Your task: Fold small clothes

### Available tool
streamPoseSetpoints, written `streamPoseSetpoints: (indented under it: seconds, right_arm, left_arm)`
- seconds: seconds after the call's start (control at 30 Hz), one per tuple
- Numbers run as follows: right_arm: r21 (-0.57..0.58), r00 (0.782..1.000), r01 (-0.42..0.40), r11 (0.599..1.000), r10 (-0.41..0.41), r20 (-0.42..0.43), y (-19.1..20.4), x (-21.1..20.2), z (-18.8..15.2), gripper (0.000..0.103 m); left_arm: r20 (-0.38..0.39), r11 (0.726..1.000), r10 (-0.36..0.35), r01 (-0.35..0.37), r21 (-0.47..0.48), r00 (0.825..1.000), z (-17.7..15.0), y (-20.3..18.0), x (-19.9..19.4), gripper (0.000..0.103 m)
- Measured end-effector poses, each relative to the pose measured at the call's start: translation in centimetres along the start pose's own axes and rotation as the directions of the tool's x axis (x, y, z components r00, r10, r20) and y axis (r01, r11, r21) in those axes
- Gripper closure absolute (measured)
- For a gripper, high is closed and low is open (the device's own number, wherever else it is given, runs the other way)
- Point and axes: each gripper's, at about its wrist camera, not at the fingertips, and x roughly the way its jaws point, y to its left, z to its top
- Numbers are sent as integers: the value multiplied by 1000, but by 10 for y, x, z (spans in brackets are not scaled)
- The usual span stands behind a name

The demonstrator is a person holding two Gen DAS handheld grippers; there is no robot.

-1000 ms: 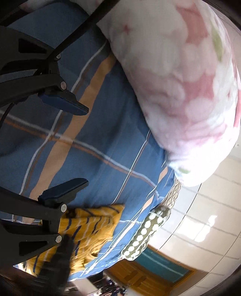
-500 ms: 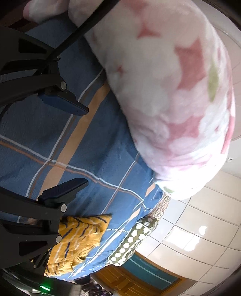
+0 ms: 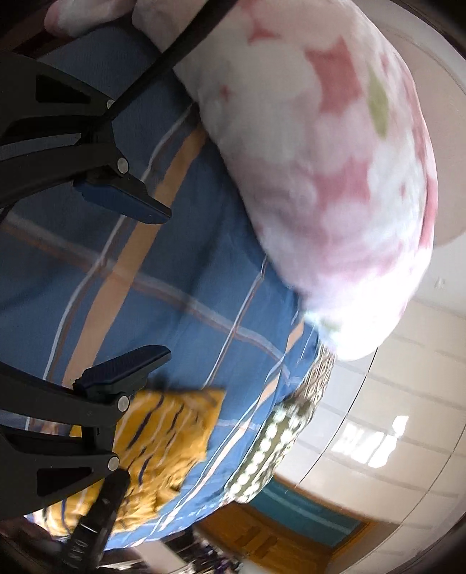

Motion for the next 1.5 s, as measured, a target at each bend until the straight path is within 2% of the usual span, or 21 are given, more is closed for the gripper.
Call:
streamPoseSetpoints:
  seconds: [0.07, 0.17, 0.3, 0.4, 0.47, 0.57, 0.67, 0.77, 0.87, 0.97, 1.03, 1.07, 1.1, 1.13, 1.17, 1.2, 1.23, 1.3, 1.37, 1.47, 1.5]
  right_arm:
    - [51, 997, 79, 996, -79, 4, -38, -17, -9, 68]
    - [158, 988, 155, 975, -154, -21, -97, -32, -30, 68]
    - [305, 957, 281, 910, -288, -23, -178, -63, -60, 73]
    - [387, 934, 324, 864, -356, 13, -207, -92, -65, 73]
    - [389, 922, 338, 857, -385, 47, -207, -108, -59, 67]
    - [343, 935, 296, 892, -344, 88, -194, -110, -45, 67]
    - [273, 960, 230, 934, -264, 92, -174, -86, -27, 67]
    - [195, 981, 176, 965, -187, 43, -159, -53, -18, 67]
    - [170, 978, 208, 963, -204, -44, -169, -17, -9, 67]
    - [245, 958, 286, 926, -285, -40, -209, -13, 1, 70]
    - [317, 936, 346, 883, -351, -43, -238, -19, 8, 74]
    - [346, 931, 354, 869, -363, -42, -250, -24, 10, 79]
    - [361, 916, 387, 849, -397, -49, -259, -30, 14, 82]
    - [359, 884, 452, 817, -463, -60, -263, -38, 15, 77]
    - [357, 848, 511, 782, -526, -64, -268, -45, 17, 77]
    - [379, 838, 520, 765, -543, -52, -273, -56, 17, 74]
    - [411, 850, 492, 768, -526, -34, -276, -66, 15, 68]
    - [472, 895, 384, 794, -445, 20, -275, -87, 5, 68]
    - [472, 938, 271, 839, -341, 67, -261, -101, -10, 68]
    - [448, 978, 138, 883, -192, 78, -240, -101, -31, 68]
    - [452, 987, 92, 887, -140, 74, -237, -100, -43, 68]
  left_arm:
    - [4, 999, -16, 16, 45, 1000, -3, -18, -1, 34]
    - [8, 992, -42, 41, 118, 999, -12, -48, -1, 29]
    - [-25, 974, -75, 79, 210, 997, -27, -88, 12, 29]
    - [-52, 961, -59, 70, 266, 997, -37, -110, 27, 29]
    - [-70, 955, -53, 71, 286, 996, -41, -121, 38, 28]
    - [-116, 948, -26, 61, 312, 993, -48, -132, 58, 29]
    - [-141, 942, 17, 31, 335, 990, -56, -132, 71, 28]
    - [-163, 946, 22, 32, 323, 986, -59, -126, 80, 27]
    - [-208, 961, 6, 51, 271, 978, -58, -116, 92, 19]
    - [-251, 977, -39, 90, 193, 967, -53, -104, 102, 15]
    - [-247, 976, -32, 83, 200, 968, -54, -105, 103, 14]
    - [-244, 975, -23, 76, 210, 969, -55, -107, 103, 14]
    - [-241, 972, -11, 67, 223, 971, -56, -109, 103, 14]
    - [-239, 971, -1, 58, 233, 971, -56, -111, 104, 14]
    - [-239, 970, 2, 56, 236, 971, -56, -112, 104, 14]
    - [-240, 971, 1, 57, 233, 971, -55, -111, 104, 14]
    - [-241, 971, 0, 58, 232, 971, -55, -111, 104, 13]
    - [-240, 971, 2, 55, 233, 971, -55, -111, 105, 13]
    - [-237, 971, 6, 51, 235, 971, -55, -112, 104, 13]
    - [-235, 971, 5, 52, 234, 972, -55, -111, 104, 13]
    - [-233, 971, 5, 51, 234, 972, -55, -111, 104, 13]
